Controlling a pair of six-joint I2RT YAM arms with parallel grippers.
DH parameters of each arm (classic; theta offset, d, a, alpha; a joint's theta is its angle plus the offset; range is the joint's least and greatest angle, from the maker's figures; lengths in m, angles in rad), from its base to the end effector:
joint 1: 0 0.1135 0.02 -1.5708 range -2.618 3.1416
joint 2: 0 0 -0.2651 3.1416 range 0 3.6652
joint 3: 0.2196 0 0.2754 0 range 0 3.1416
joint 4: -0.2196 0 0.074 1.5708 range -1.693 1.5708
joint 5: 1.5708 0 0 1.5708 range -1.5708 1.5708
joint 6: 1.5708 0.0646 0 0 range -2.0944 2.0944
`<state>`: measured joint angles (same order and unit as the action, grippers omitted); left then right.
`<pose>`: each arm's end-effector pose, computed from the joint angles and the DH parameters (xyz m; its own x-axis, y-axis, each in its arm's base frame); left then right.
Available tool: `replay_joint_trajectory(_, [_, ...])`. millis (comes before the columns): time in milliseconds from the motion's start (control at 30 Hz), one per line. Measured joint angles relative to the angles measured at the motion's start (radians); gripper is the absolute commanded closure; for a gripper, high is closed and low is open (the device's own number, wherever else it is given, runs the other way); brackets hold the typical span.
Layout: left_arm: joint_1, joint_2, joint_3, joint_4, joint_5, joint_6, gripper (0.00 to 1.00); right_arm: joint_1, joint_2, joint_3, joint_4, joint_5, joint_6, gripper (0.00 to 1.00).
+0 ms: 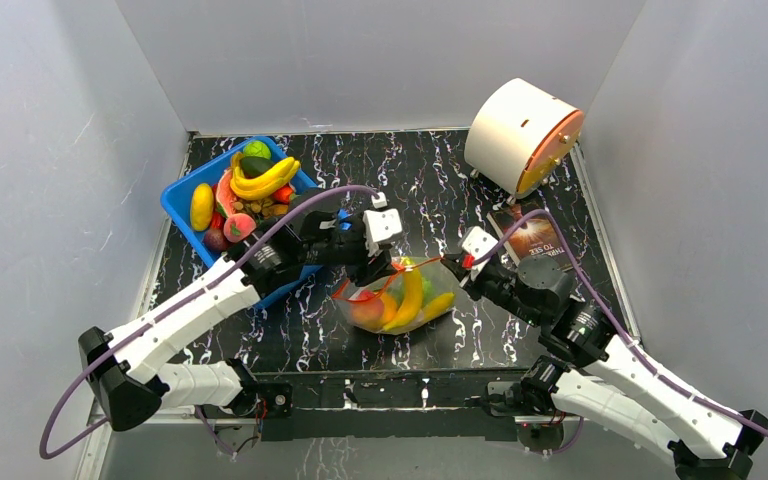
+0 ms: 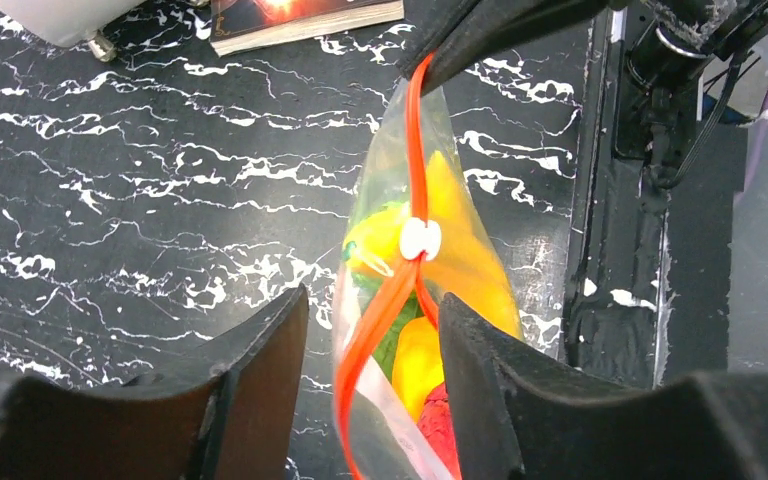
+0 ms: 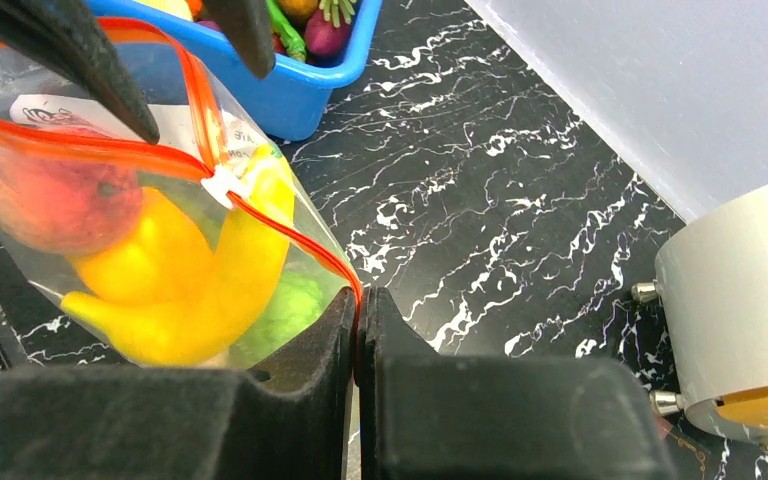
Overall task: Place the food in the zip-top bag and seal the zipper
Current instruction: Zip the zipper food storage bag at the center of the board.
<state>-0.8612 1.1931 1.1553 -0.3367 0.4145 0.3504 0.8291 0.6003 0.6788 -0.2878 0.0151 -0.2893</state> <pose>0.1868 -0.2574 0.3610 0.0984 0.3677 -0.9247 0.9634 0.1978 0.1811 0.1359 0.1469 0.3153 0.0729 -0.3426 -0.9366 -0.7371 0.6141 -0.2821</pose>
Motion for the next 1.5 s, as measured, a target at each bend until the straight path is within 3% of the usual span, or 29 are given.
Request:
replay_joint_trajectory(333, [0.001, -0.029, 0.037, -0.107, -0.068, -0.065, 0.46, 0.0, -0.005, -0.001, 0.001, -0.05, -0.02, 1.0])
replay_joint_trajectory(600, [0.002, -0.019, 0.026, -0.129, -0.124, 0.022, 0.44, 0.0, -0.005, -0.001, 0.001, -0.068, -0.022, 1.0])
replay_joint_trajectory(667, [0.002, -0.018, 0.005, -0.117, -0.151, 0.056, 0.61, 0.0, -0.005, -0.001, 0.001, -0.069, -0.022, 1.0])
replay_joint_trajectory(733, [0.002, -0.006, -0.006, -0.122, -0.166, 0.083, 0.96, 0.0, -0.005, -0.001, 0.001, -0.071, -0.021, 1.0])
replay_joint_trajectory(867, [0.003, 0.049, 0.015, -0.151, -0.102, 0.13, 1.0, 0.0, -0.005, -0.001, 0.0, -0.065, -0.019, 1.0])
replay_joint_trajectory(900, [0.007, 0.048, 0.042, -0.151, -0.017, 0.121, 1.0, 0.0, -0.002, -0.002, 0.0, -0.055, -0.015, 1.0])
replay_joint_trajectory(967, [0.008, 0.003, 0.027, -0.069, 0.093, 0.093, 1.0, 0.0, 0.004, -0.002, 0.003, -0.009, 0.02, 1.0])
replay_joint_trajectory(1033, [0.008, -0.105, -0.089, 0.046, 0.2, 0.105, 1.0, 0.004, 0.013, -0.002, 0.031, 0.031, 0.086, 1.0])
replay_joint_trajectory(1100, [0.008, -0.103, -0.124, 0.075, 0.226, 0.111, 1.0, 0.005, 0.028, 0.0, 0.029, 0.055, 0.125, 0.99])
replay_joint_trajectory(1200, [0.009, -0.072, -0.14, 0.078, 0.222, 0.115, 1.0, 0.002, 0.032, 0.0, -0.013, 0.016, 0.103, 0.71])
replay_joint_trajectory(1300, [0.01, -0.057, -0.135, 0.074, 0.222, 0.12, 1.0, -0.002, 0.023, 0.038, -0.102, -0.088, 0.012, 0.58])
replay_joint_trajectory(1400, [0.011, -0.042, -0.132, 0.074, 0.222, 0.123, 1.0, -0.002, 0.025, 0.096, -0.175, -0.193, -0.08, 0.49])
replay_joint_trajectory(1500, [0.014, -0.038, -0.128, 0.074, 0.222, 0.125, 1.0, -0.002, 0.035, 0.138, -0.235, -0.29, -0.16, 0.47])
